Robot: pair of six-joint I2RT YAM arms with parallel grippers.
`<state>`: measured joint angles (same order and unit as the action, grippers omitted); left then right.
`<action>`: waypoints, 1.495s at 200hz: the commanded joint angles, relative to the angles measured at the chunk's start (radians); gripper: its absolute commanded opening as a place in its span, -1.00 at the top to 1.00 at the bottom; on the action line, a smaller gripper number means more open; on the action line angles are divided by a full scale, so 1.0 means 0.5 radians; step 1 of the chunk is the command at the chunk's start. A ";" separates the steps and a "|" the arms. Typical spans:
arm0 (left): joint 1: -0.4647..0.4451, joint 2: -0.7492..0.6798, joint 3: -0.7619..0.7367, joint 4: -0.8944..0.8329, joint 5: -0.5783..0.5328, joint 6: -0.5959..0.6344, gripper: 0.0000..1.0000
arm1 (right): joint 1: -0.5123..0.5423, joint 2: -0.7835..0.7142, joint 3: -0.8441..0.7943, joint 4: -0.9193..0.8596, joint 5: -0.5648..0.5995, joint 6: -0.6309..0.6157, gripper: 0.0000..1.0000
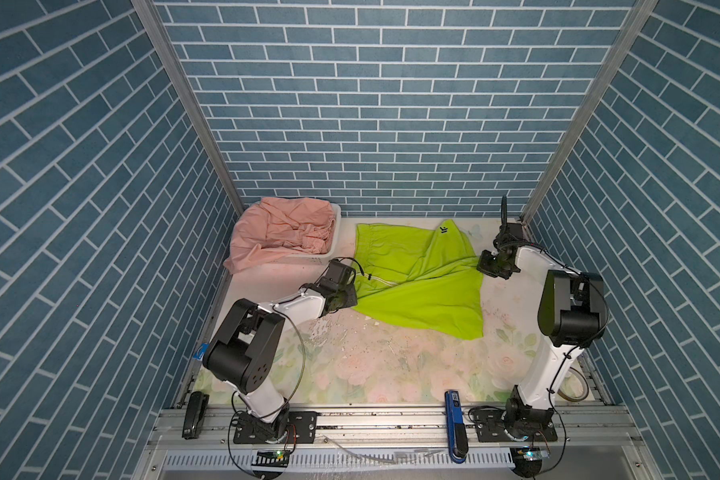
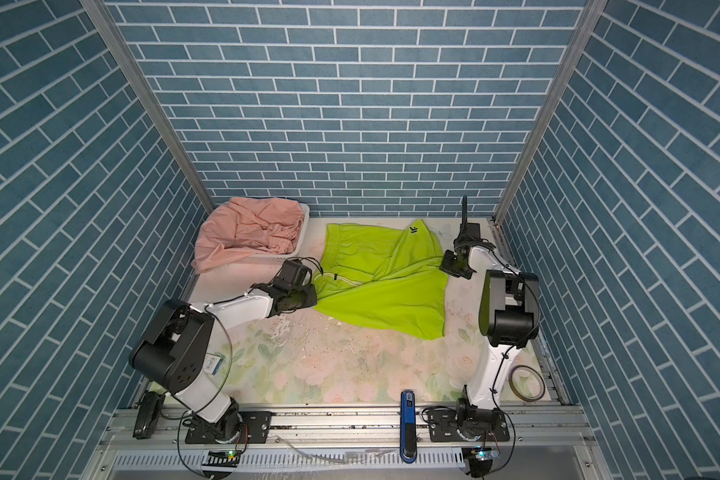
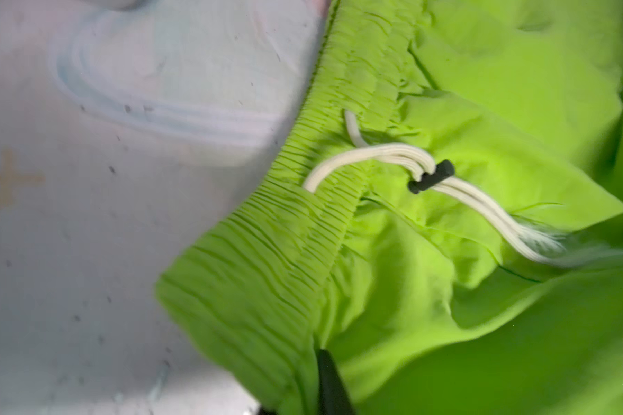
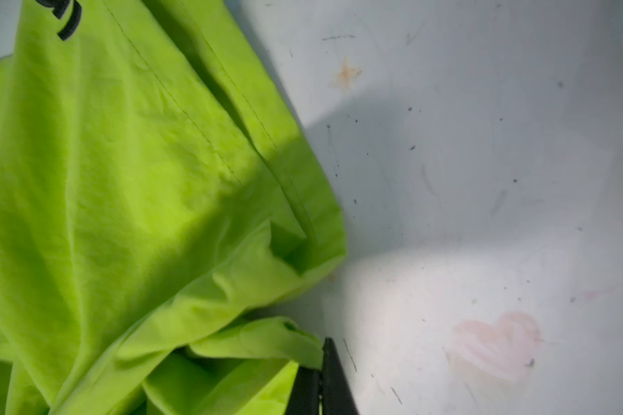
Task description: Fold and stack the shorts
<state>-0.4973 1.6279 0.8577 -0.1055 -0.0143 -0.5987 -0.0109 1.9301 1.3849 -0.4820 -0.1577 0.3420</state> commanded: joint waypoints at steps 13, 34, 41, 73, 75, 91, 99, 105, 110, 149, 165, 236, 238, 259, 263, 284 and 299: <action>-0.050 -0.095 -0.142 -0.043 -0.113 -0.159 -0.91 | -0.007 -0.427 -0.331 -0.324 0.019 -0.074 0.17; -0.039 -0.132 -0.130 -0.112 -0.165 -0.145 -0.99 | -0.006 -0.832 -0.627 -0.389 0.066 -0.001 -0.09; -0.034 -0.141 -0.112 -0.141 -0.171 -0.133 -0.99 | -0.007 -0.948 -0.685 -0.449 0.099 0.013 -0.10; 0.007 -0.217 -0.063 -0.218 -0.126 -0.103 -0.99 | 0.000 -1.414 -1.040 -0.547 -0.048 0.244 -0.12; 0.011 -0.223 -0.066 -0.217 -0.121 -0.103 -0.99 | 0.003 -1.452 -1.083 -0.538 -0.063 0.278 -0.12; 0.071 -0.271 -0.096 -0.205 -0.088 -0.086 -0.99 | 0.028 -1.623 -1.305 -0.485 -0.137 0.416 -0.12; 0.107 -0.291 -0.126 -0.177 -0.065 -0.066 -0.99 | 0.052 -1.681 -1.406 -0.425 -0.185 0.464 -0.07; 0.144 -0.303 -0.153 -0.134 -0.019 -0.038 -0.99 | 0.063 -1.707 -1.477 -0.363 -0.247 0.486 0.00; 0.173 -0.321 -0.176 -0.093 0.017 -0.011 -0.99 | 0.071 -1.718 -1.523 -0.312 -0.291 0.502 0.03; 0.226 -0.364 -0.191 -0.050 0.094 0.420 -0.99 | 0.098 -1.635 -1.601 -0.189 -0.219 0.472 -0.02; 0.230 -0.333 -0.206 0.012 0.140 0.511 -0.99 | 0.106 -1.582 -1.611 -0.142 -0.200 0.456 -0.03; 0.292 0.012 -0.068 0.165 0.369 0.528 -0.99 | 0.123 -1.567 -1.638 -0.145 -0.209 0.433 0.96; 0.292 0.020 -0.062 0.165 0.380 0.529 -0.99 | 0.123 -1.570 -1.634 -0.149 -0.207 0.434 0.98; 0.292 0.067 -0.024 0.184 0.451 0.556 -0.99 | 0.123 -1.572 -1.577 -0.207 -0.200 0.422 1.00; 0.292 0.065 -0.025 0.196 0.469 0.565 -0.96 | 0.123 -1.569 -1.564 -0.222 -0.197 0.416 1.00; 0.292 0.058 -0.008 0.232 0.606 0.621 -0.61 | 0.123 -1.550 -1.485 -0.311 -0.180 0.370 1.00; 0.292 0.060 0.041 0.167 0.696 0.672 0.02 | 0.120 -1.542 -1.417 -0.340 -0.205 0.333 1.00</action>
<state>-0.3553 1.6581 0.8337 -0.0181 0.2298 -0.3149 0.0460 1.1595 0.6106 -0.5934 -0.2657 0.5419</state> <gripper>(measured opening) 0.699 0.046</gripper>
